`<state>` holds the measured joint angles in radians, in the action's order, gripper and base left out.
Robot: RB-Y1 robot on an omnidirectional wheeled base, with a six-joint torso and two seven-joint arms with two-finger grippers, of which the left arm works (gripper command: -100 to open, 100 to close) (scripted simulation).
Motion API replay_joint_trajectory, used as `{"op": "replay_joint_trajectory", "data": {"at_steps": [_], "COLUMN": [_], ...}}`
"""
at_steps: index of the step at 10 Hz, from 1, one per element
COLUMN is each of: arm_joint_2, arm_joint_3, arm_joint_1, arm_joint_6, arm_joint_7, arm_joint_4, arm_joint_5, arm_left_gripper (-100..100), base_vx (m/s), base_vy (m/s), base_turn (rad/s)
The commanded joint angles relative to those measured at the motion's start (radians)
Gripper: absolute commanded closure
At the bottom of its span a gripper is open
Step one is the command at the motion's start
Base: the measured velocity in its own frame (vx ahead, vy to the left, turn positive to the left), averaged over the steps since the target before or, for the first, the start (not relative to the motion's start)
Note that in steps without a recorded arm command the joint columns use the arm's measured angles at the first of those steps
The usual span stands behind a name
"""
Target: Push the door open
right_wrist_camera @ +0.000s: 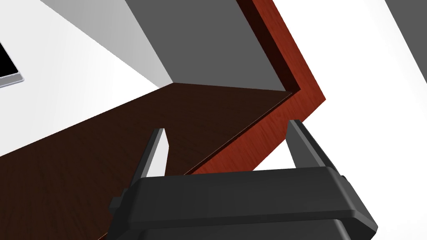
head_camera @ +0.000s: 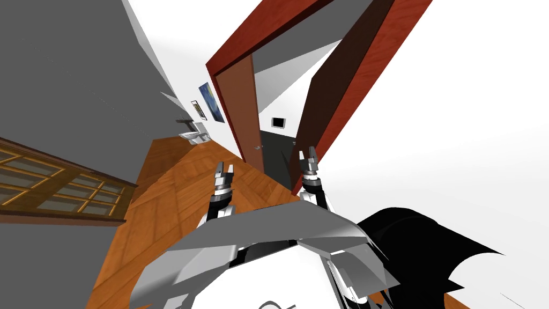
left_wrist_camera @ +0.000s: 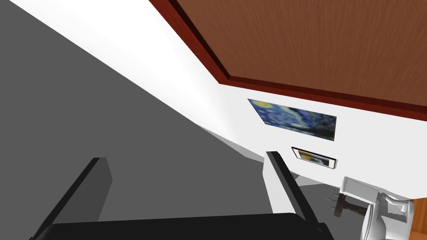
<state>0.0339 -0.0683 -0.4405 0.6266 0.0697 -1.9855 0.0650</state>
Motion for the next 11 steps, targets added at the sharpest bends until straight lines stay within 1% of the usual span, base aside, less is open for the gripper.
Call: {"op": "replay_joint_trajectory", "data": {"at_steps": [1,9,10,11], "arm_joint_2": [0.007,0.031,0.037,0.039], "arm_joint_3": [-0.006,-0.049,-0.06,-0.066], "arm_joint_1": [0.013,0.083,0.101,0.111], "arm_joint_6": [0.005,0.026,0.031,0.034], "arm_joint_7": [0.005,0.026,0.032,0.034], "arm_joint_4": [0.03,0.189,0.231,0.252], "arm_joint_5": [0.003,0.023,0.029,0.032], "arm_left_gripper": [-100,-100,-100,-100], "base_vx": [0.087,0.096,0.113,0.129], "base_vy": [0.047,0.053,0.077,0.108], "base_turn": [-0.017,-0.022,-0.037,-0.037]}}
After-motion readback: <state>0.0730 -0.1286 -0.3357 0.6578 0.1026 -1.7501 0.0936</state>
